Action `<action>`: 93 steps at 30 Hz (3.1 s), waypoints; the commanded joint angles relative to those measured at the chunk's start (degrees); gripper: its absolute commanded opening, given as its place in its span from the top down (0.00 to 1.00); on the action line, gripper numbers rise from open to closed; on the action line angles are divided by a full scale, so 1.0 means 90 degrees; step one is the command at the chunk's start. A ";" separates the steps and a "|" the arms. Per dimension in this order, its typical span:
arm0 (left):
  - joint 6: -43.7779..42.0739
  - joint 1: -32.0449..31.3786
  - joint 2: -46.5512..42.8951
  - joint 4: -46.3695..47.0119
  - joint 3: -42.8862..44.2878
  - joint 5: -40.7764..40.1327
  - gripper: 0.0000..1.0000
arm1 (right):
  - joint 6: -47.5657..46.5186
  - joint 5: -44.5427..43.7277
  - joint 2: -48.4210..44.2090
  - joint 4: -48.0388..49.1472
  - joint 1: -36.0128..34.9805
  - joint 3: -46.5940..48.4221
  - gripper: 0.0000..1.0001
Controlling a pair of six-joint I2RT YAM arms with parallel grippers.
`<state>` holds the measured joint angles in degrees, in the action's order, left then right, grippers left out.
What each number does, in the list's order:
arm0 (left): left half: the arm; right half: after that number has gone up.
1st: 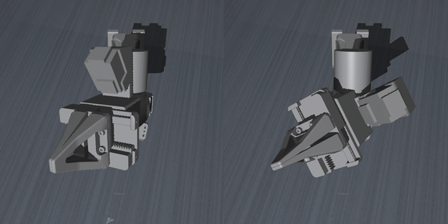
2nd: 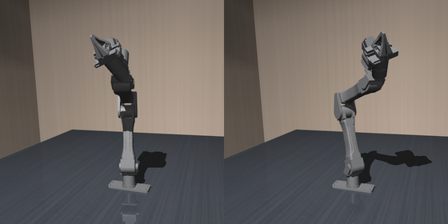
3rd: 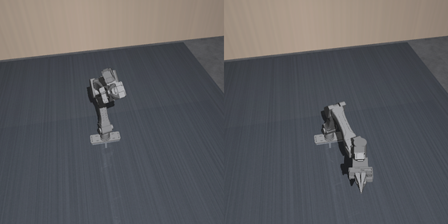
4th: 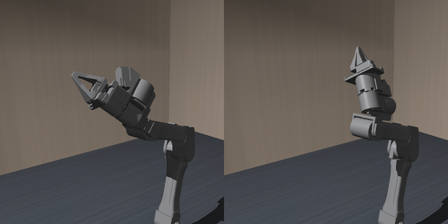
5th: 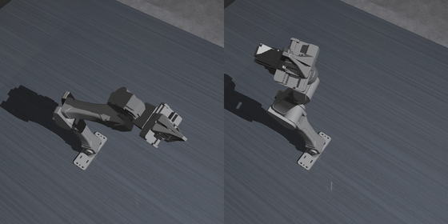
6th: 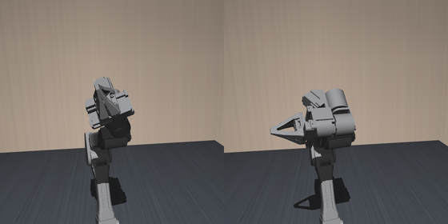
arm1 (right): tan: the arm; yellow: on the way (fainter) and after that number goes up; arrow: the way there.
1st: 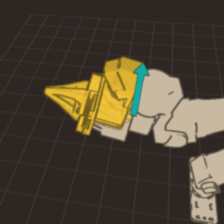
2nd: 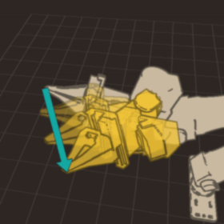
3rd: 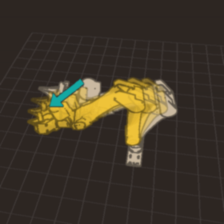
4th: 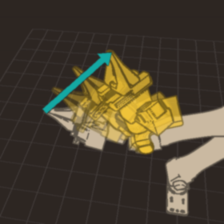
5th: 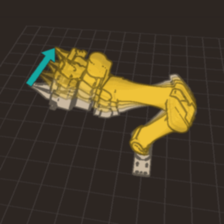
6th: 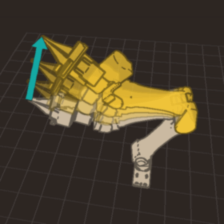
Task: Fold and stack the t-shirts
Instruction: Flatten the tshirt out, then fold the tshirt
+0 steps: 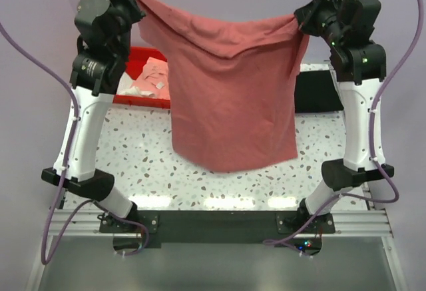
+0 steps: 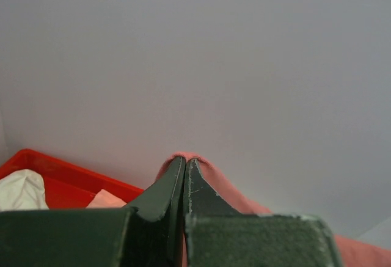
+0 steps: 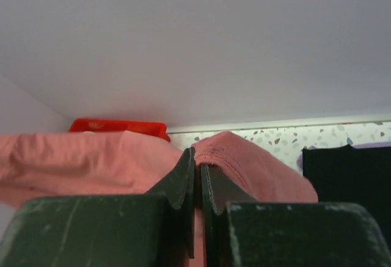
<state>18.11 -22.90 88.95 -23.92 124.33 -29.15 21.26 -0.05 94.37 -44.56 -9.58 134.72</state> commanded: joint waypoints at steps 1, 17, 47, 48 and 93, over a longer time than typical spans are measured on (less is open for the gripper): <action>0.0361 0.0239 -0.0244 -0.0233 0.1049 0.1480 1.00 | -0.0272 0.0026 -0.0377 0.0389 0.0020 0.1038 0.99; 0.1140 0.0278 -0.4509 0.0822 -0.5547 0.0563 1.00 | -0.0273 0.0717 -0.3862 0.0985 0.0020 -0.5080 0.95; 0.8075 0.0229 -0.7079 -0.4099 -1.0748 -0.0668 1.00 | 0.1739 0.0329 -0.4547 -0.1308 0.0020 -1.0895 0.73; 0.8144 0.0229 -0.7148 -0.4158 -1.0739 -0.0726 0.84 | 0.1788 0.0444 -0.4586 -0.1309 0.0010 -1.0964 0.65; 0.4912 0.0511 -0.2491 0.1019 -1.1658 0.1425 0.00 | 0.2003 0.1040 -0.1550 0.2138 -0.3716 -1.0984 0.01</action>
<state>66.06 -22.20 61.91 -7.44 21.10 -13.50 34.48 3.25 79.18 -23.38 -36.27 39.46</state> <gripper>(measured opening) 0.997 0.987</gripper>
